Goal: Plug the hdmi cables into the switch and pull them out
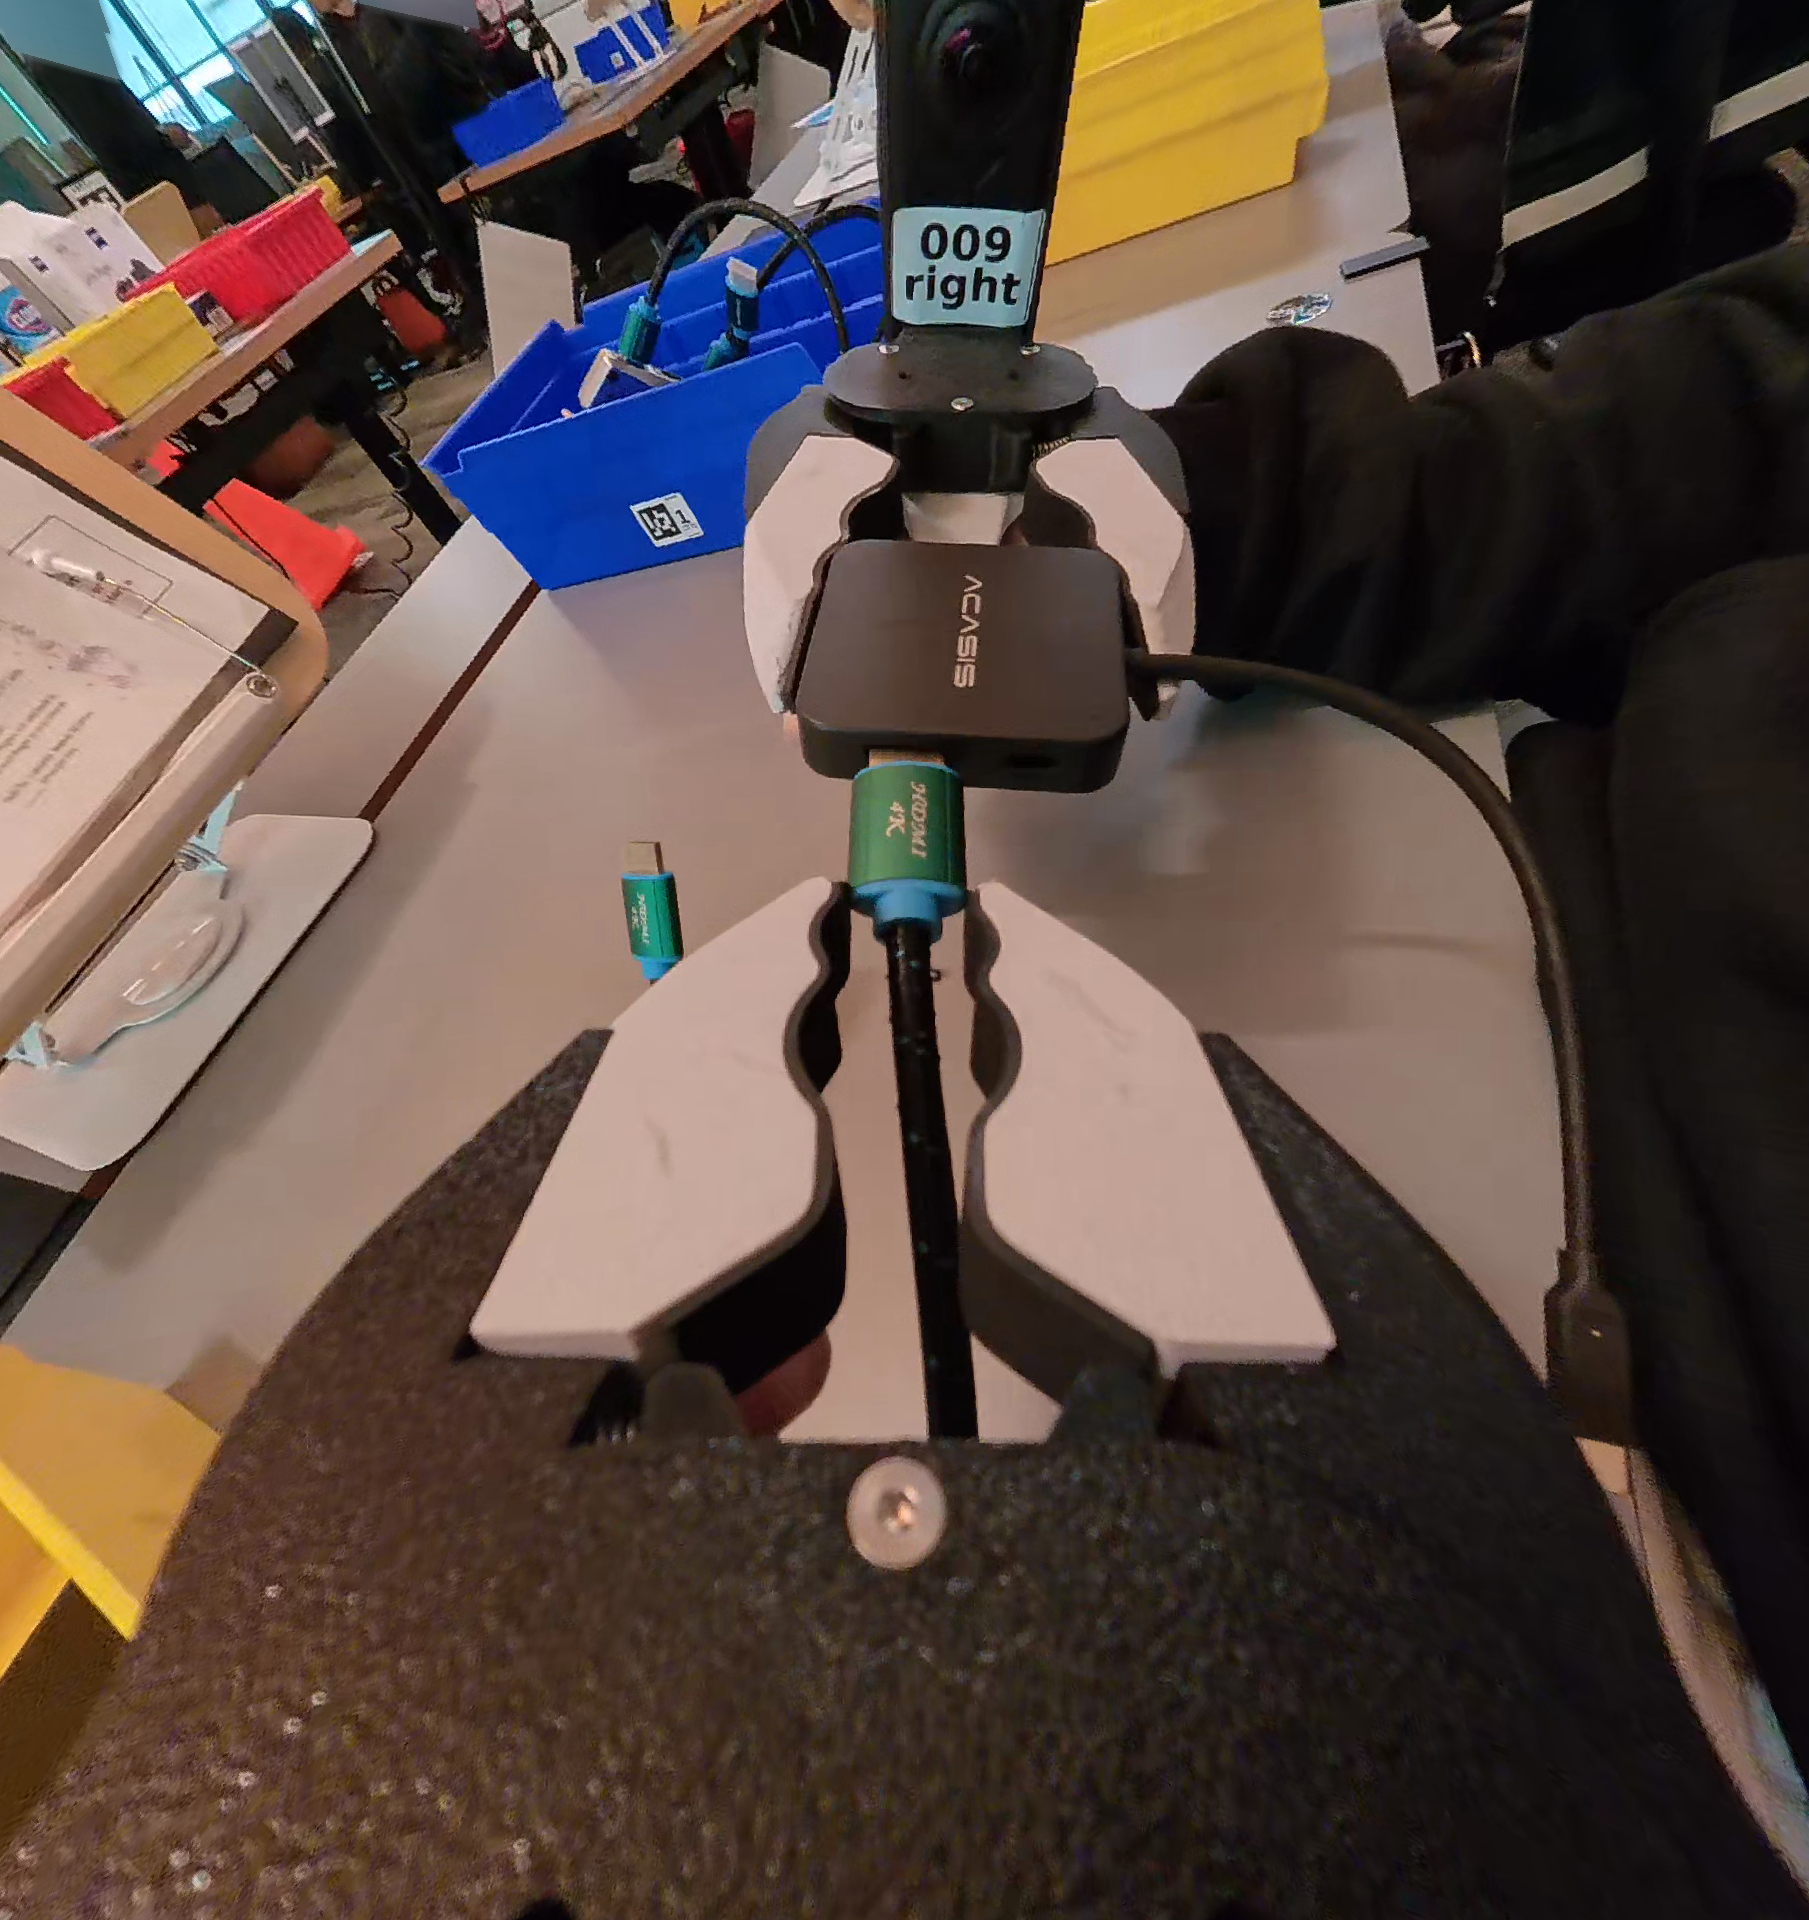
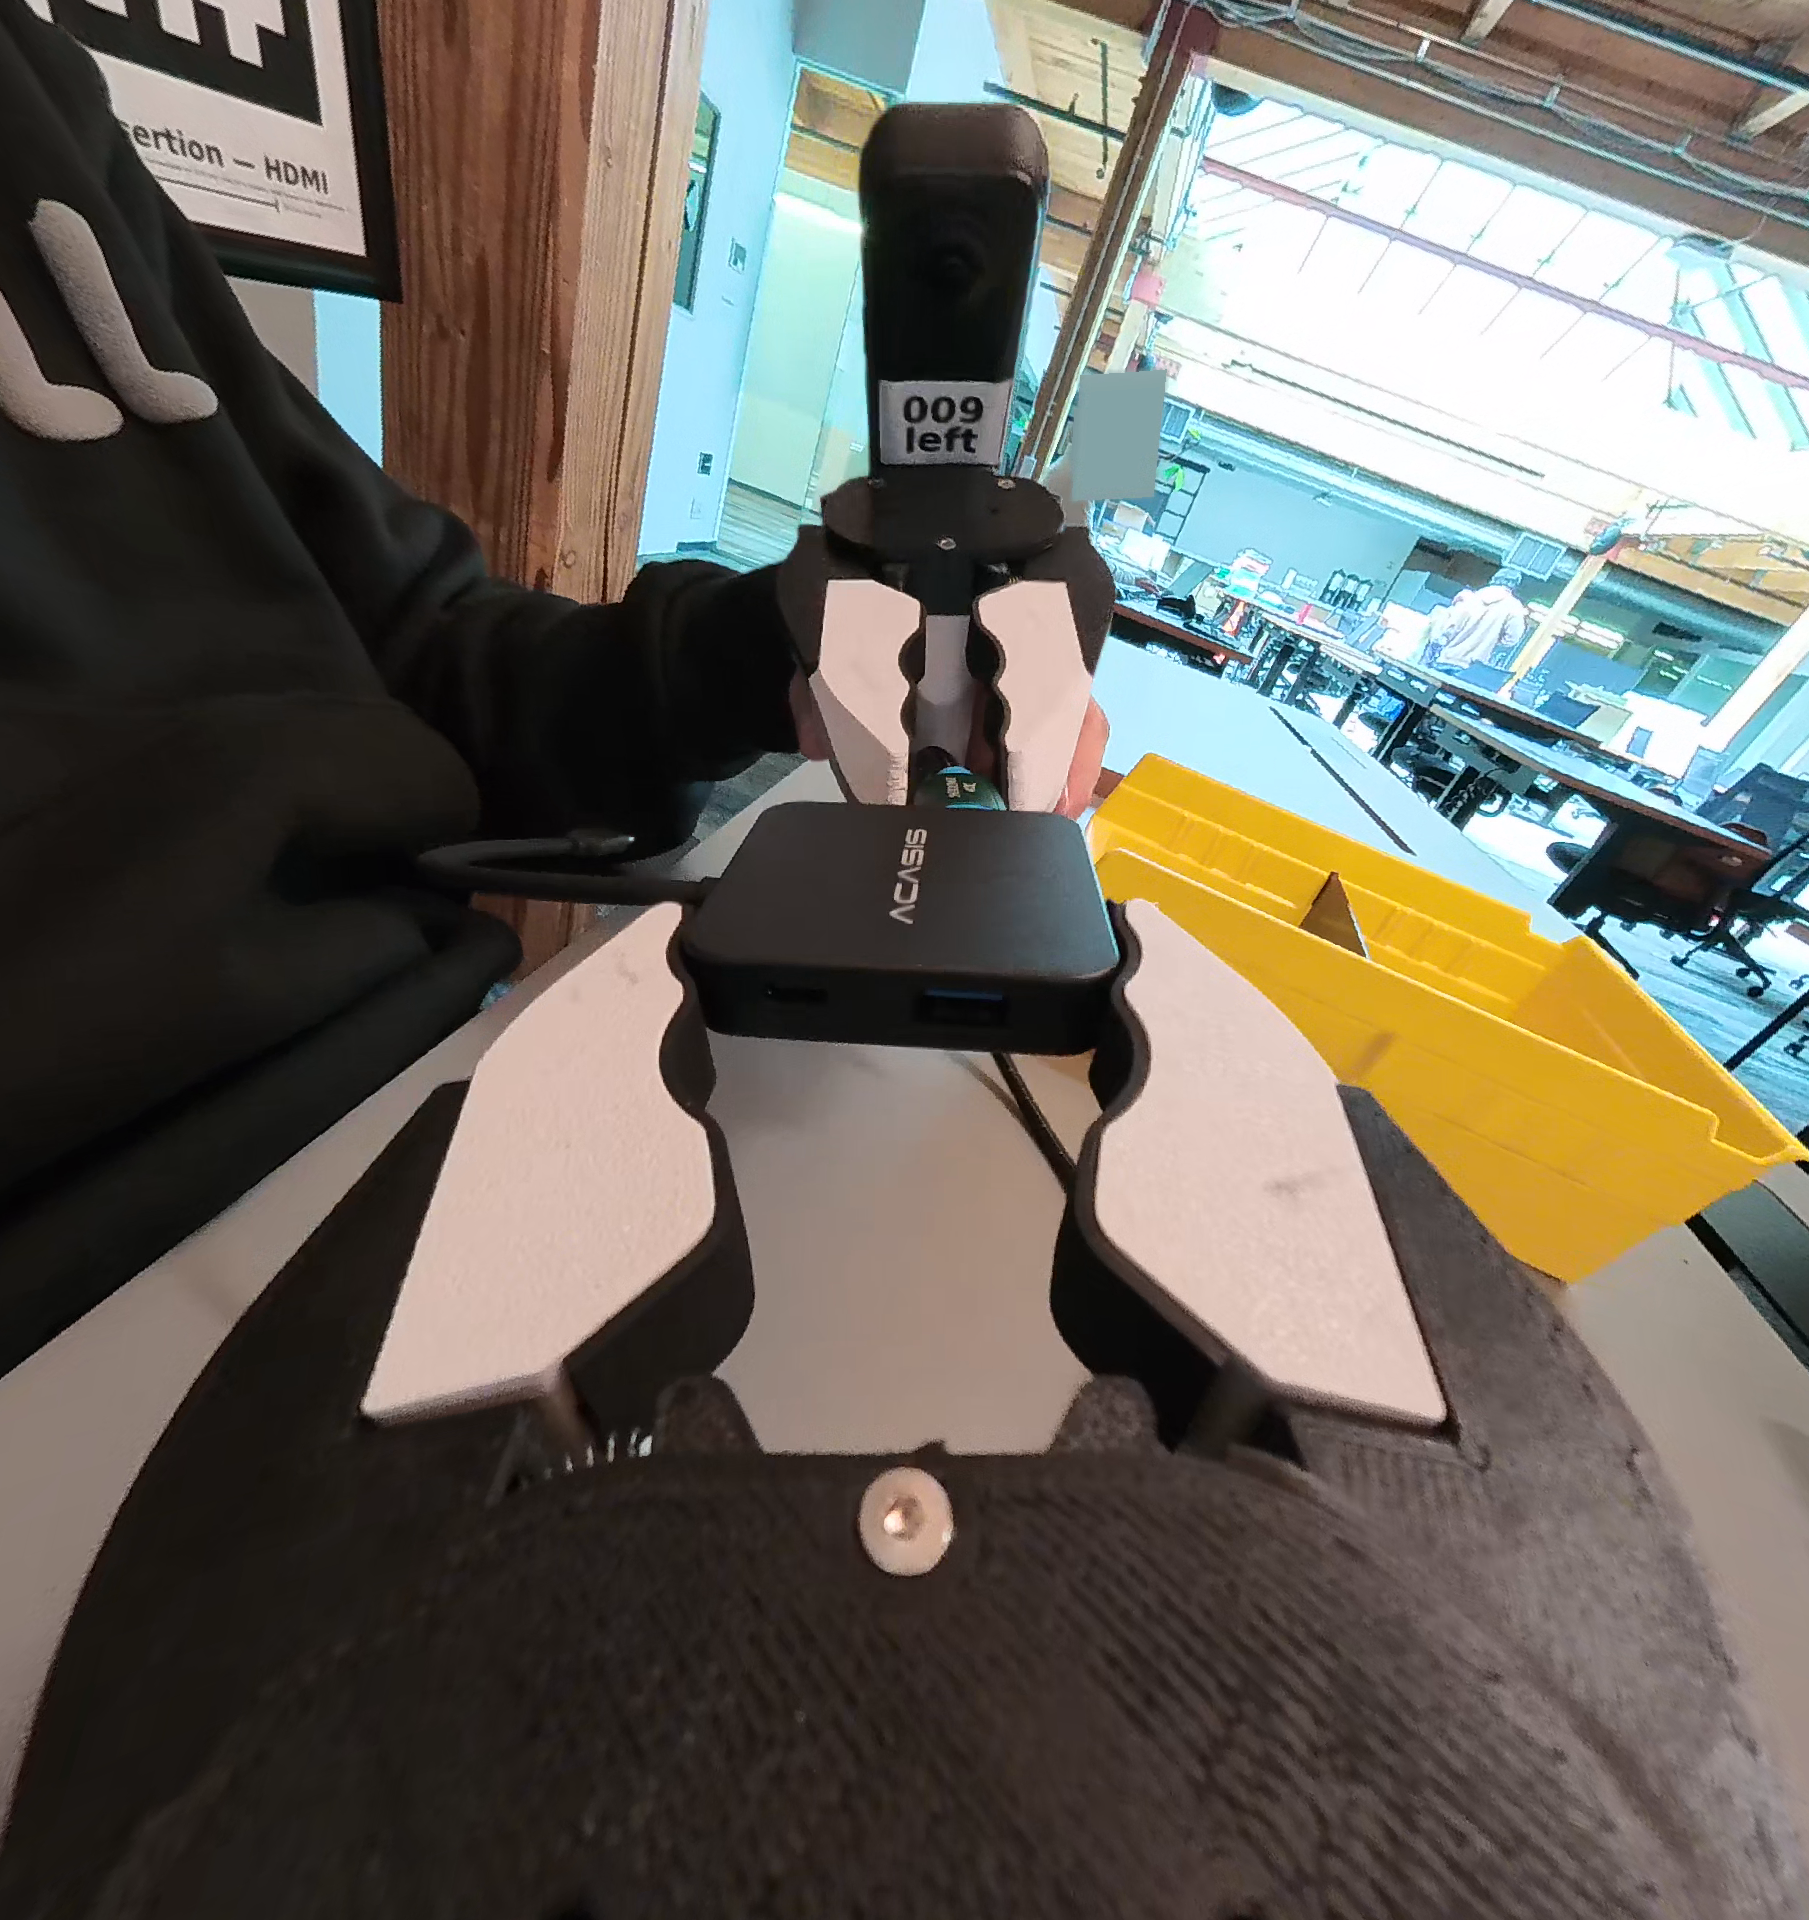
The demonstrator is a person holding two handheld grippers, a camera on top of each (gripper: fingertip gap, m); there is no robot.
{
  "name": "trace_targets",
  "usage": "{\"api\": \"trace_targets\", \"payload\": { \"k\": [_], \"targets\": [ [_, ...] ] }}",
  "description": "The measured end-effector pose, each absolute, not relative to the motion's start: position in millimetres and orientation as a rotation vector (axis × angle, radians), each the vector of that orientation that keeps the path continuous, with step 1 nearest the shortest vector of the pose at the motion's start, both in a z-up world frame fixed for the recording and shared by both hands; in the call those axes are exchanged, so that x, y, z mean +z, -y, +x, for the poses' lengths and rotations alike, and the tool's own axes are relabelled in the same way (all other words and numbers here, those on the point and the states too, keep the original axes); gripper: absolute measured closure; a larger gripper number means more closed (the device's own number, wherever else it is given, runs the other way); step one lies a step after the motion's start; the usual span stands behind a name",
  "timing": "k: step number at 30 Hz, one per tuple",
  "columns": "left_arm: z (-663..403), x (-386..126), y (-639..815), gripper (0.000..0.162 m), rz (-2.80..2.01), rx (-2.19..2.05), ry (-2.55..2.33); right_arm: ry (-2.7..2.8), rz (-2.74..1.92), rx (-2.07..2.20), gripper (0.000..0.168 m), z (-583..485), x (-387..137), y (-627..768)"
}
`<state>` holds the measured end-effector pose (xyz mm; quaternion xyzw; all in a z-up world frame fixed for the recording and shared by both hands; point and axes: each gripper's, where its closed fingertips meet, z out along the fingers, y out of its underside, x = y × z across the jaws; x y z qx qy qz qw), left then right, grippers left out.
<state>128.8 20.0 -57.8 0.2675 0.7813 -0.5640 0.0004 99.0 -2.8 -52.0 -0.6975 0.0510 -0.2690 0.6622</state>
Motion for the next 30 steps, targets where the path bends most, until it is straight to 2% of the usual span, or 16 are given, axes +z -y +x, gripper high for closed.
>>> {"api": "trace_targets", "payload": {
  "k": [11, 18, 25, 30],
  "targets": [
    [133.4, -66.4, -21.0, 0.143, 0.809, -1.631, -2.544, -0.166, -1.637, -0.586, 0.095, 103.9, -63.9, 1.5],
    [142.5, -106.8, -24.4, 0.143, 0.923, -1.242, -2.575, -0.170, -1.819, -0.600, 0.095, 108.8, -90.9, -3.8],
    [122.3, -72.7, -26.4, 0.142, 0.983, -1.574, -2.525, -0.110, -1.625, -0.530, 0.095, 94.7, -63.5, -6.4],
    [117.4, -76.8, -30.1, 0.142, 1.055, -1.533, -2.520, -0.103, -1.651, -0.495, 0.095, 90.6, -66.8, -10.0]
  ]
}}
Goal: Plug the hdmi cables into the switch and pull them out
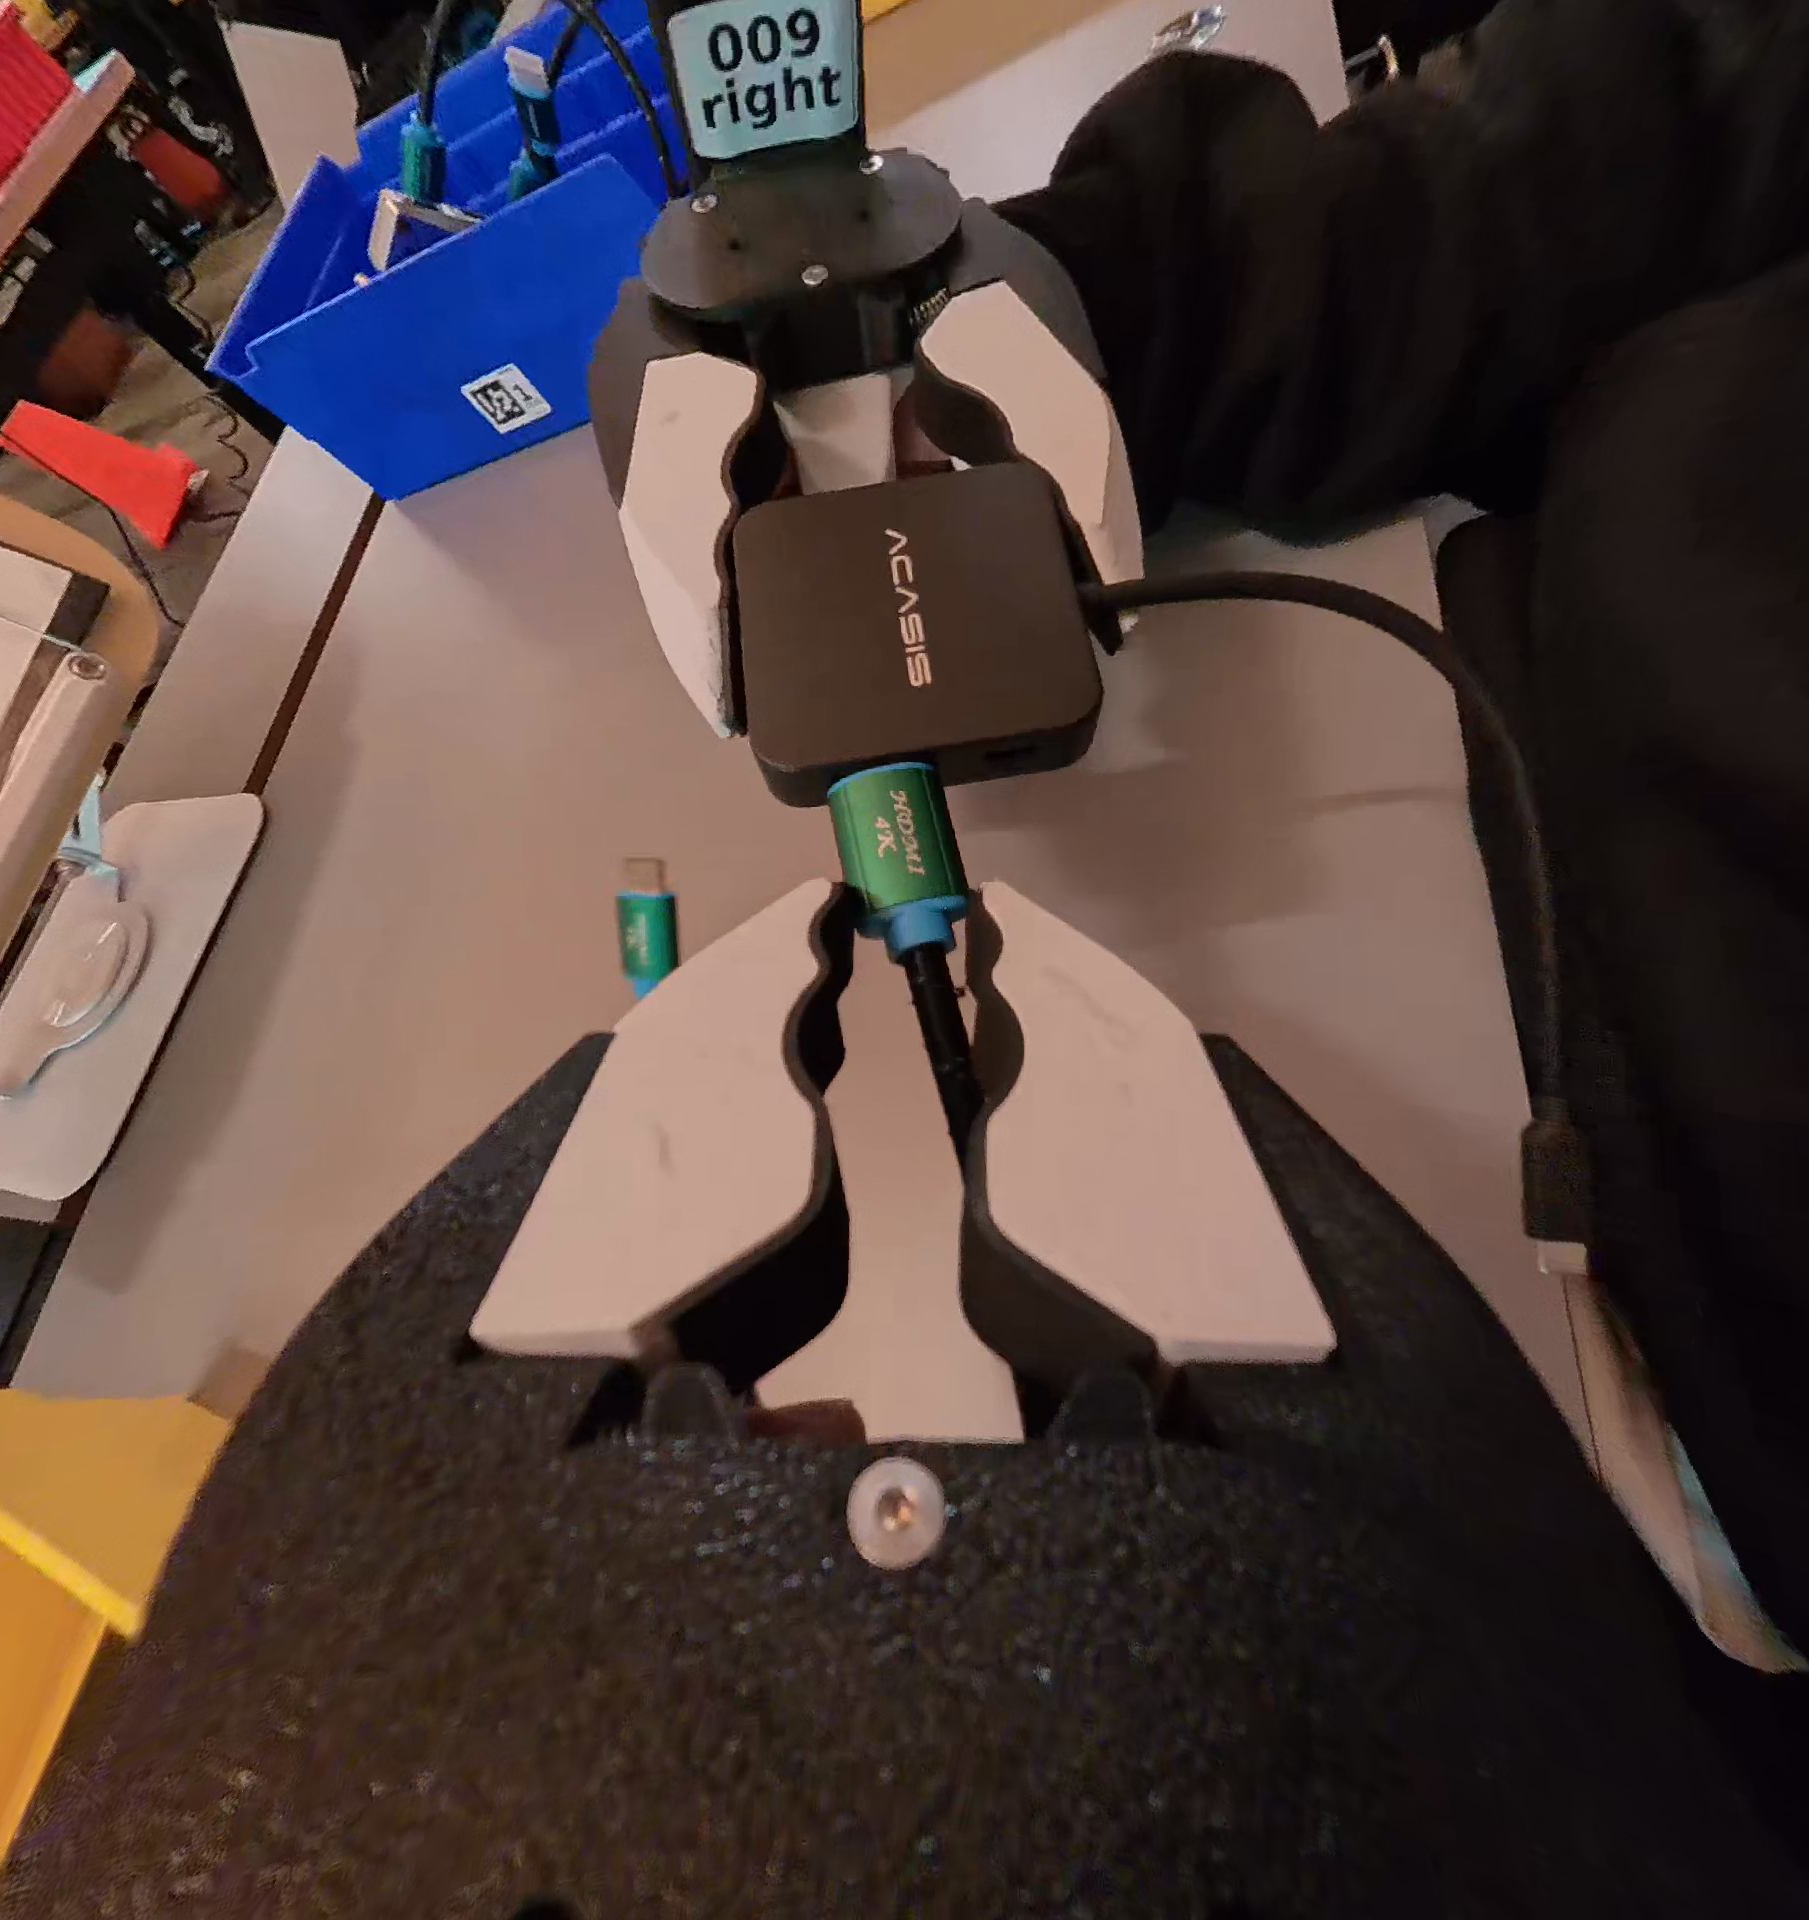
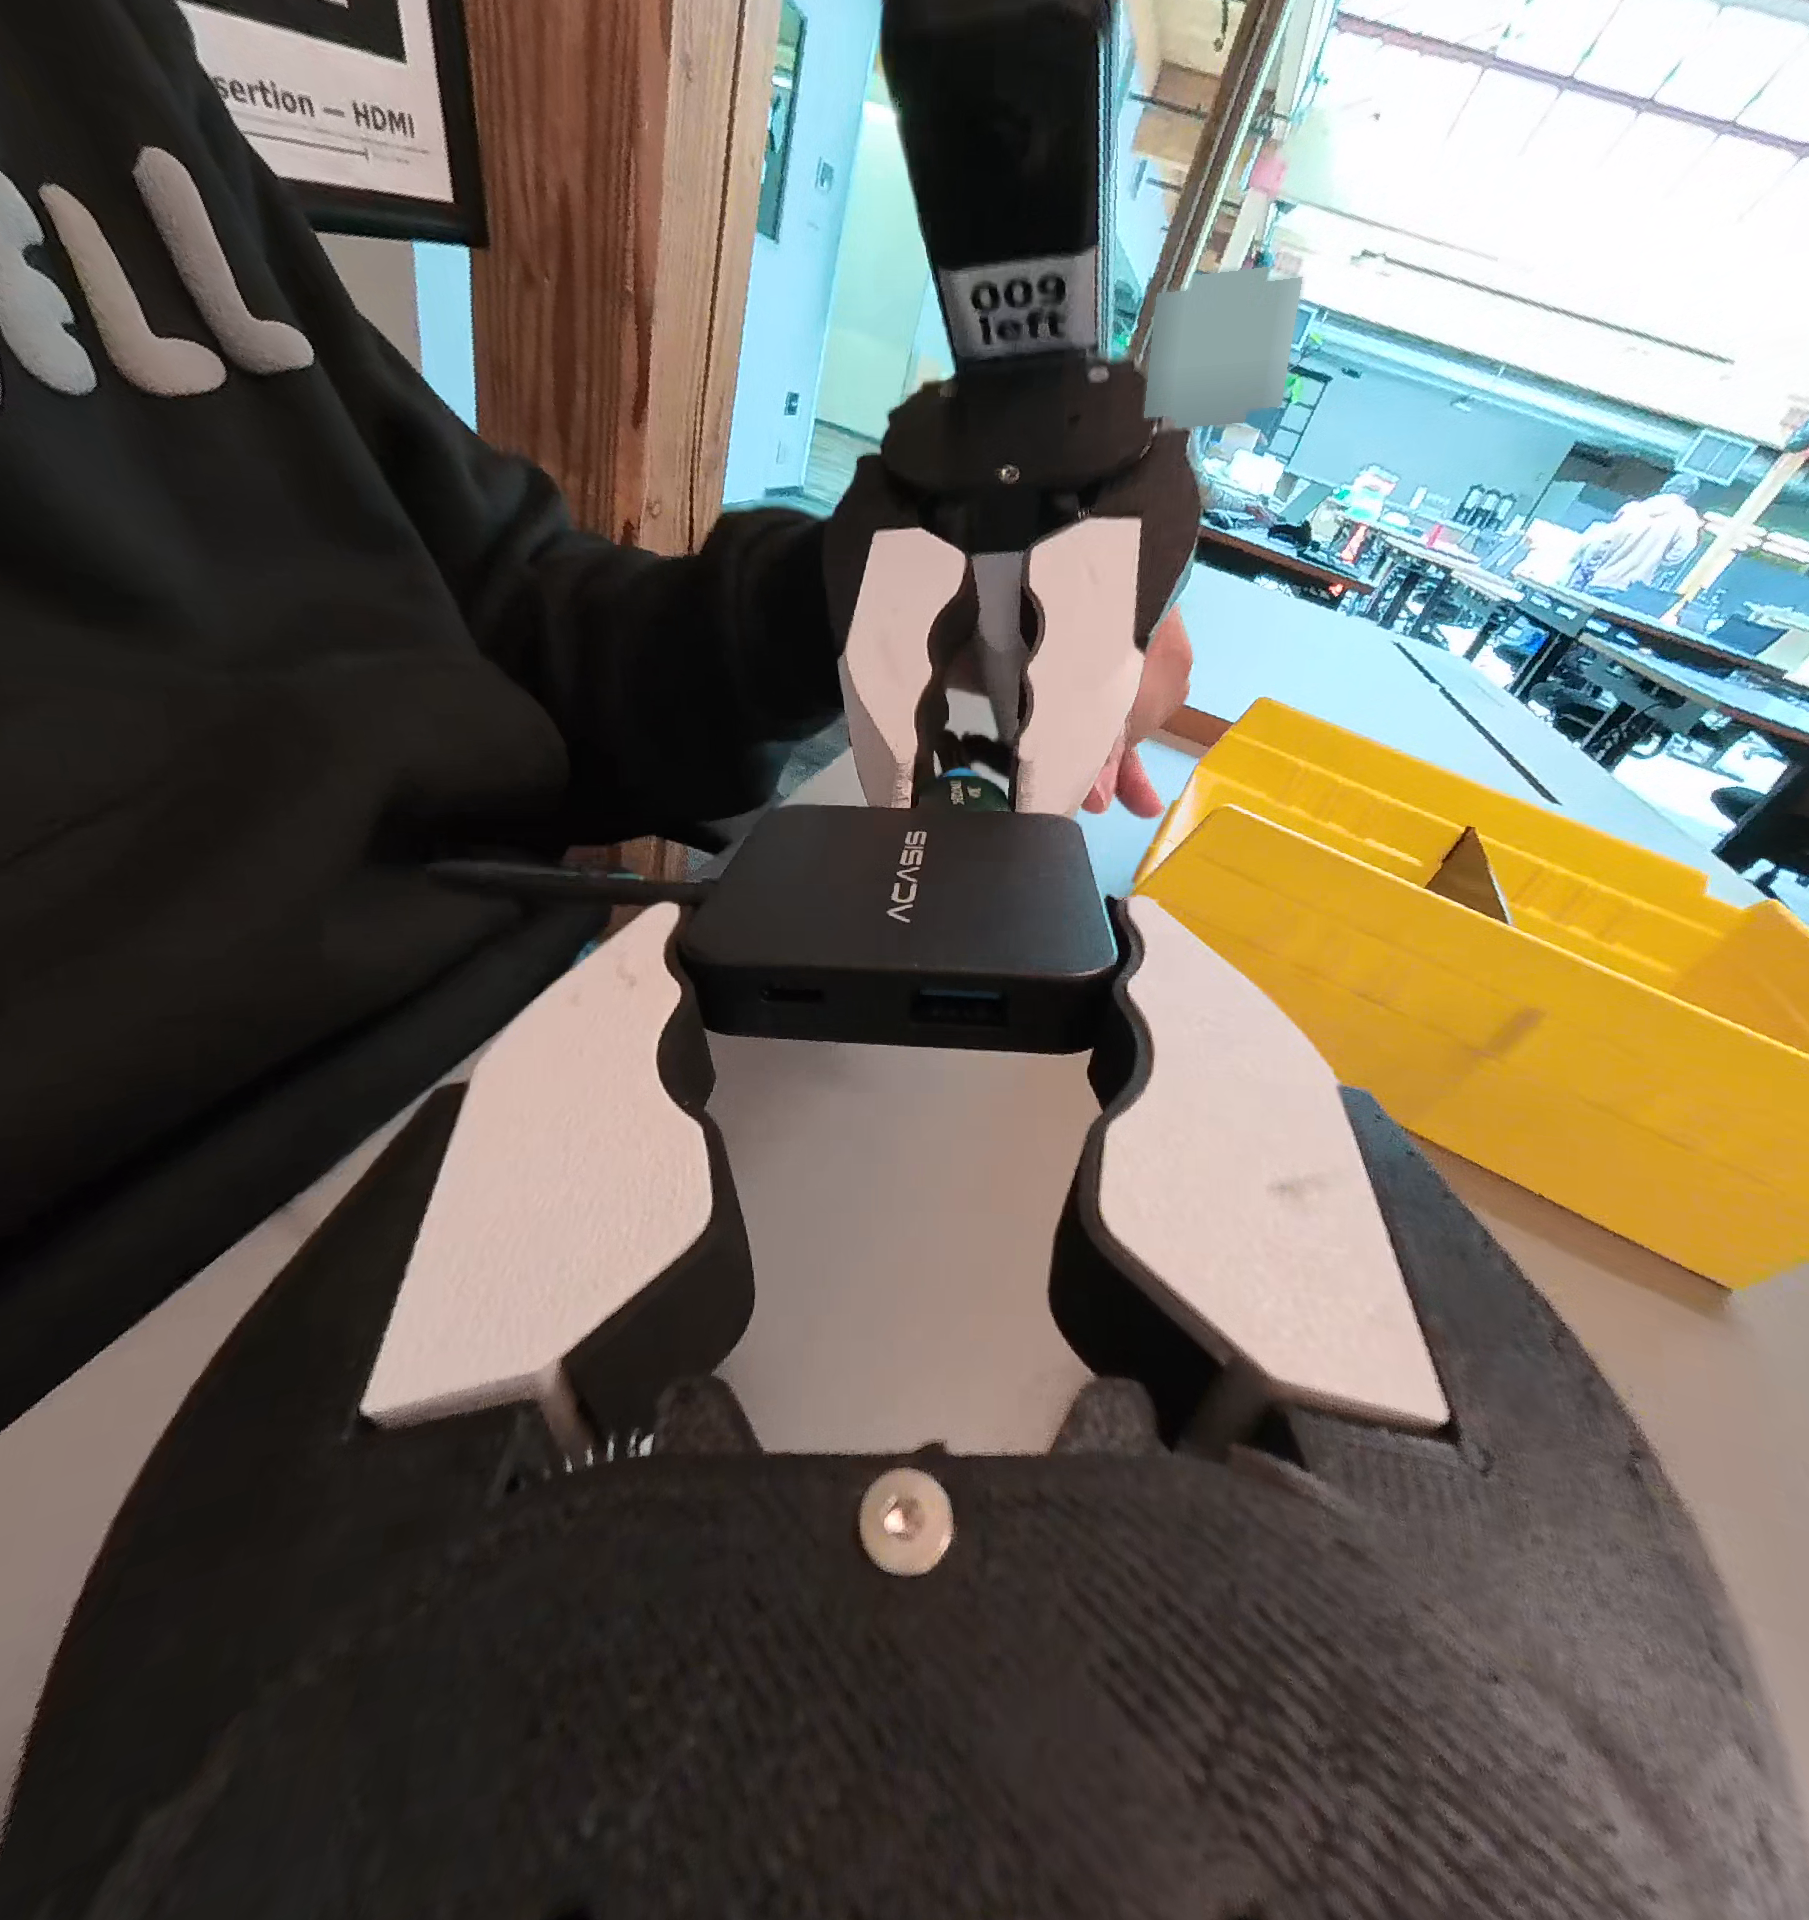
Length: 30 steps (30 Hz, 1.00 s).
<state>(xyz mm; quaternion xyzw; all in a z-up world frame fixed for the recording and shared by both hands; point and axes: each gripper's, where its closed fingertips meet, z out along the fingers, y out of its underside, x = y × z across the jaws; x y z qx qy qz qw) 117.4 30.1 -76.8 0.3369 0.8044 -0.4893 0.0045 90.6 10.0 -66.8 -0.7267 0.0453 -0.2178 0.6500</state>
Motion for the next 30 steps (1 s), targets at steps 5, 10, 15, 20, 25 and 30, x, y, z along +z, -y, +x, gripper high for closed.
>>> {"api": "trace_targets", "payload": {
  "k": [5, 10, 15, 20, 25, 30],
  "targets": [
    [110.8, -69.0, -28.3, 0.142, 1.062, -1.660, -2.525, -0.107, -1.611, -0.464, 0.095, 86.6, -60.5, -9.0],
    [109.7, -70.7, -30.4, 0.142, 1.084, -1.656, -2.539, -0.111, -1.617, -0.444, 0.095, 86.0, -62.0, -11.4],
    [108.0, -74.1, -32.1, 0.141, 1.115, -1.629, -2.550, -0.112, -1.630, -0.424, 0.094, 85.1, -64.7, -12.8],
    [132.6, -47.4, -18.3, 0.142, 0.880, -1.764, -2.329, -0.135, -1.533, -0.642, 0.095, 105.5, -43.6, -2.1],
    [146.9, -44.8, -24.3, 0.141, 0.818, -1.608, -2.287, -0.129, -1.544, -0.734, 0.095, 114.0, -46.2, -4.5],
    [148.2, -44.0, -26.4, 0.148, 0.755, -1.681, -2.369, -0.137, -1.554, -0.743, 0.095, 112.7, -47.5, 2.6]
  ]
}}
